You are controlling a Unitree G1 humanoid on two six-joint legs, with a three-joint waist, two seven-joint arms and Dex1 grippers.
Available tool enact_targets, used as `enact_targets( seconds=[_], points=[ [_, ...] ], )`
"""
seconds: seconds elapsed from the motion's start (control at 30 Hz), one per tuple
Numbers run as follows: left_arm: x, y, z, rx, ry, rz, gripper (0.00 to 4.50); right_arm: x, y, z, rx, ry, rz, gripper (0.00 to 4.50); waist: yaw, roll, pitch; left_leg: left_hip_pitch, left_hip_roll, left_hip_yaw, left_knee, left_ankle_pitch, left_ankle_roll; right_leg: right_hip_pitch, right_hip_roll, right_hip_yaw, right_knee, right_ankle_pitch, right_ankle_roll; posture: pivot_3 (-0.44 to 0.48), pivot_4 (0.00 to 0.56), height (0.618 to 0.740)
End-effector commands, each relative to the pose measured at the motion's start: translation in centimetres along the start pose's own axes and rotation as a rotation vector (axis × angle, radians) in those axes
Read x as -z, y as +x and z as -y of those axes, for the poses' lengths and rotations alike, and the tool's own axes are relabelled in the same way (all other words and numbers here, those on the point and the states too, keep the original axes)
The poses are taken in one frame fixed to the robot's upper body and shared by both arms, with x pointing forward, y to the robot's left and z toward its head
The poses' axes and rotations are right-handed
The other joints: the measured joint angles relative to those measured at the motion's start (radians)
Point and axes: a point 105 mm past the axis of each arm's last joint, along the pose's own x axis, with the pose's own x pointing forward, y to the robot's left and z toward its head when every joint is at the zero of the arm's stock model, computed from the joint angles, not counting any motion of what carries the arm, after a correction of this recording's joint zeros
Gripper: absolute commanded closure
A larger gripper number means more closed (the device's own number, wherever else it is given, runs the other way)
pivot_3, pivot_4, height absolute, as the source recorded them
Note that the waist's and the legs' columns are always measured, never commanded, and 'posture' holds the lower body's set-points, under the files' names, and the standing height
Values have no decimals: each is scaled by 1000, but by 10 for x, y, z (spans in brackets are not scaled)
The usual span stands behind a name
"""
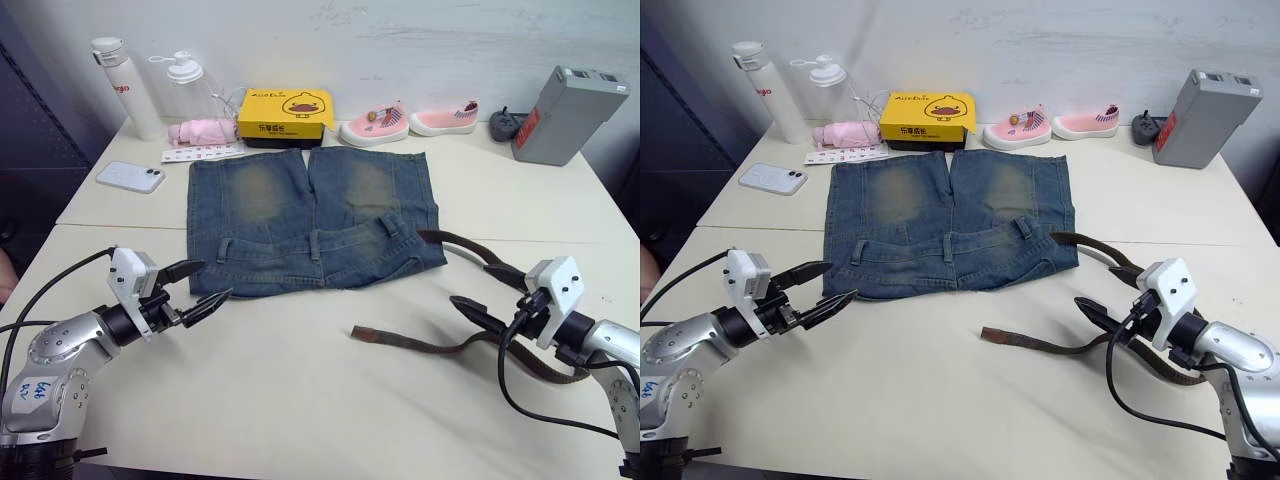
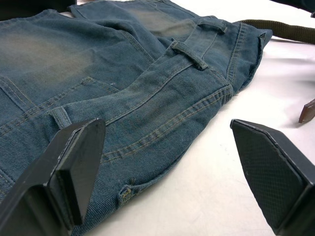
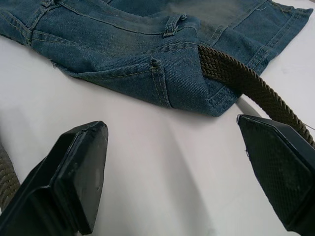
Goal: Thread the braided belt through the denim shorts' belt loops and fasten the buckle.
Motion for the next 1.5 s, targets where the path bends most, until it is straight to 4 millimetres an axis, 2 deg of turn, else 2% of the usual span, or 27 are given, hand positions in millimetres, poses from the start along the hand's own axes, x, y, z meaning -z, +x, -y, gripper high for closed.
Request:
enact_targets(
  seconds=[0.03,0.6,0.73,0.8,0.9,0.93,1.07,1.17,1.33,1.43,1.5],
  points=[
    [-16,0,2,13,34,44,52,-14,-1,-2,-18,-32,41,0,0,0,0,0,0,0,0,0,0,0,0,0,0,0,0,0,150,683],
    [-18,3,0,14,32,53,52,-19,2,-6,-52,-32,46,0,0,0,0,0,0,0,0,0,0,0,0,0,0,0,0,0,150,683],
    [-19,8,9,66,31,51,52,-28,7,-24,-169,-23,49,0,0,0,0,0,0,0,0,0,0,0,0,0,0,0,0,0,150,683],
    [-14,13,21,138,40,18,52,-29,11,-48,-313,-26,16,0,0,0,0,0,0,0,0,0,0,0,0,0,0,0,0,0,150,683],
    [-9,21,35,222,49,-5,52,-19,17,-76,-495,-95,-108,0,0,0,0,0,0,0,0,0,0,0,0,1,0,0,0,0,150,683],
    [-10,23,36,233,48,-2,52,-17,18,-78,-513,-106,-132,0,-1,-1,0,0,0,0,0,0,0,0,0,1,0,0,0,0,150,683],
    [-13,29,46,275,54,7,52,14,21,-78,-542,-206,-343,0,1,-1,0,0,0,0,0,-1,0,0,0,1,-1,0,0,0,150,683],
    [-13,29,48,276,55,7,0,29,23,-72,-503,-226,-404,787,2,-3,-1,0,0,0,1,-1,0,0,0,0,0,0,0,0,150,683],
    [-13,28,50,280,53,7,0,41,19,-81,-545,-237,-418,3087,1,-3,-1,0,0,1,1,-1,0,0,0,0,-1,0,0,0,150,683],
    [-18,30,55,312,36,21,0,36,22,-88,-563,-238,-369,4473,1,-7,-3,0,1,1,1,-1,0,0,0,0,-1,0,0,0,150,683],
    [-23,34,60,349,24,35,0,26,25,-93,-582,-256,-309,4473,1,-8,-2,0,1,1,1,-1,0,0,1,0,-1,0,0,0,150,683]
  ],
)
